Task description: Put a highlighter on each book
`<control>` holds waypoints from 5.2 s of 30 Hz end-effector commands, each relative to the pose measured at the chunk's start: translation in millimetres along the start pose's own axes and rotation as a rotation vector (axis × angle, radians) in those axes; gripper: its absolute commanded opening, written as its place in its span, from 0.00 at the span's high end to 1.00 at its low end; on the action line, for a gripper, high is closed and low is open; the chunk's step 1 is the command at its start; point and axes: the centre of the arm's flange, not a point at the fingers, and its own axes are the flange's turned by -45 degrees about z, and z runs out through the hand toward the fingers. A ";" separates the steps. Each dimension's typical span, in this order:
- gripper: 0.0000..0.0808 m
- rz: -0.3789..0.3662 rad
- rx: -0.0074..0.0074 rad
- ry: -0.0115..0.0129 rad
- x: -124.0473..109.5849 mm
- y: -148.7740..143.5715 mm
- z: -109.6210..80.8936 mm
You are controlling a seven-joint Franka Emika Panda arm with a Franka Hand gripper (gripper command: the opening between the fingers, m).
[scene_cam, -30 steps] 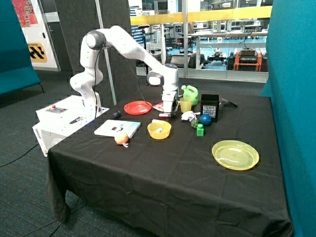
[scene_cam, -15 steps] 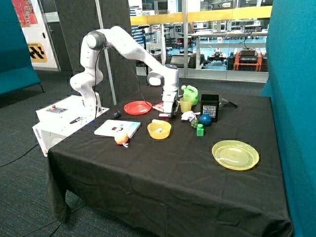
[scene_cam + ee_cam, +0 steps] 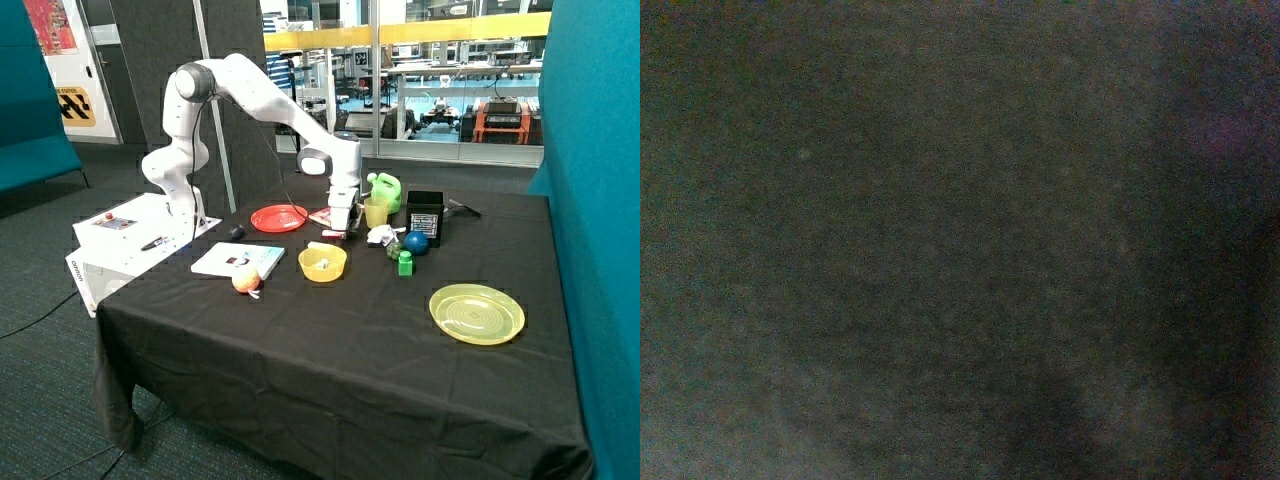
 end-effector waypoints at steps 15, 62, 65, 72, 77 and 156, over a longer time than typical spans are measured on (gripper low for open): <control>1.00 -0.001 0.0022 0.0018 -3.8 2.0 2.4; 1.00 -0.187 0.0020 0.0020 -70.0 -83.2 -98.0; 1.00 -0.200 0.0020 0.0020 -72.5 -93.4 -92.9; 1.00 -0.229 0.0020 0.0020 -74.3 -117.4 -81.7; 1.00 -0.247 0.0020 0.0021 -70.6 -131.0 -76.1; 0.30 -0.247 0.0020 0.0021 -35.4 -158.1 -56.9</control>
